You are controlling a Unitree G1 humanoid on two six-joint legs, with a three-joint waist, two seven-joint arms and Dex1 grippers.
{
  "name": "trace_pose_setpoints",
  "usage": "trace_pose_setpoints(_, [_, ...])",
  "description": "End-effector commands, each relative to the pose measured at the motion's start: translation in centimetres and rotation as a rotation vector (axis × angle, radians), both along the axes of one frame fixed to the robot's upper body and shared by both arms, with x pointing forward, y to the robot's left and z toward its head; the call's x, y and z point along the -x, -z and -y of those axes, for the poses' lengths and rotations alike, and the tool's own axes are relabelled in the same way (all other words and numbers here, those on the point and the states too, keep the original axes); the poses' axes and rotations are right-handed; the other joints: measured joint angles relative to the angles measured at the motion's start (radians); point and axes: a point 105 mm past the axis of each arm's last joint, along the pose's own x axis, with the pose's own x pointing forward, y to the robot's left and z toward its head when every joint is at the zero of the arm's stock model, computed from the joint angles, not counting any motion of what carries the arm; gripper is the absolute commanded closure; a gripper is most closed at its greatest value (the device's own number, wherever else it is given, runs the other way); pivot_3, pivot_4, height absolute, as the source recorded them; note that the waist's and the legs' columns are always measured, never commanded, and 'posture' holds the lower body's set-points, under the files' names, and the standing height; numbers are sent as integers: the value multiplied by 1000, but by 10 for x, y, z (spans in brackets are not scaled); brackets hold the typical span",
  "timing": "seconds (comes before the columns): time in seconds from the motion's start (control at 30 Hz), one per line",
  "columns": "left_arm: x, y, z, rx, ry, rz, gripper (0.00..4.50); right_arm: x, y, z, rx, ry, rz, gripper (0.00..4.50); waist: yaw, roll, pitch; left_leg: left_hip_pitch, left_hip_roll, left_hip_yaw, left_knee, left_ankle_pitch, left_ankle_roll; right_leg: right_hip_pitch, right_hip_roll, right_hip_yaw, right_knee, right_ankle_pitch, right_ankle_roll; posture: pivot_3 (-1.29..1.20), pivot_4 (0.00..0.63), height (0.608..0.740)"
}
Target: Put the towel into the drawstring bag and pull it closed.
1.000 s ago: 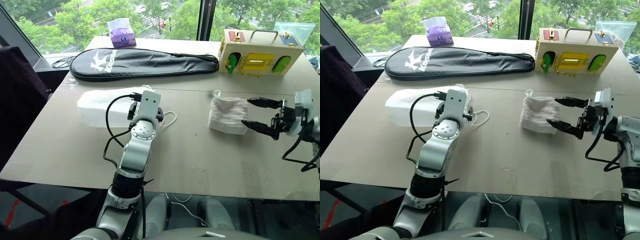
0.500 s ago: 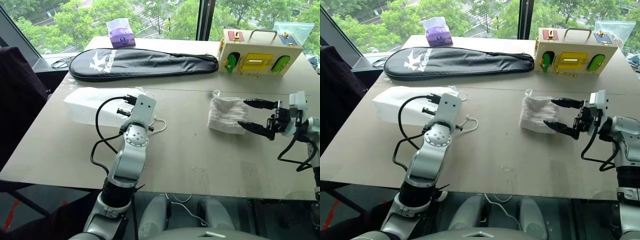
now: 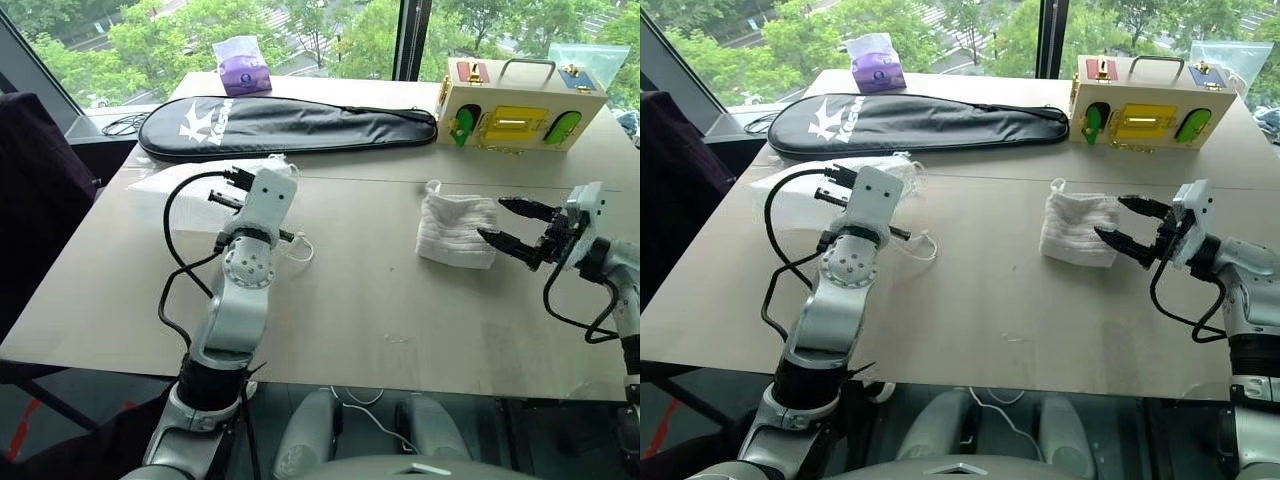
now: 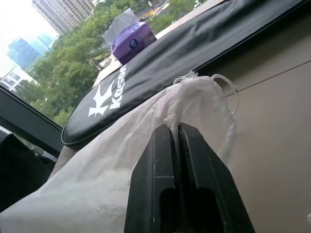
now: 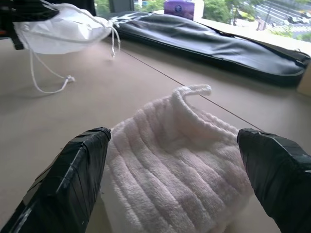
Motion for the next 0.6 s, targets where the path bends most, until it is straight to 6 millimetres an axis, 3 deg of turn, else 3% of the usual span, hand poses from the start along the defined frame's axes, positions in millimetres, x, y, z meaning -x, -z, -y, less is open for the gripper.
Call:
trace_pose_setpoints(0.03, [0,-38,13,-5,226,129,4367,-9,2,8,-47,115,-63,0,0,0,0,0,0,0,0,0,0,-1,0,0,0,0,0,0,150,740])
trace_pose_setpoints(0.23, [-15,-54,9,36,389,123,4367,-29,38,10,-140,329,-337,0,-3,0,0,-1,0,0,0,0,0,-1,0,0,0,0,0,0,150,740])
trace_pose_setpoints(0.37, [-21,-65,7,57,435,131,4367,-37,46,-1,-235,374,-439,0,-10,0,0,-1,0,1,0,0,0,-3,1,-1,1,0,0,0,150,740])
trace_pose_setpoints(0.6, [-24,-69,19,92,546,81,4367,-34,40,-53,-401,218,-587,0,-37,-1,0,0,1,2,0,0,0,-2,6,-1,3,0,0,0,150,740])
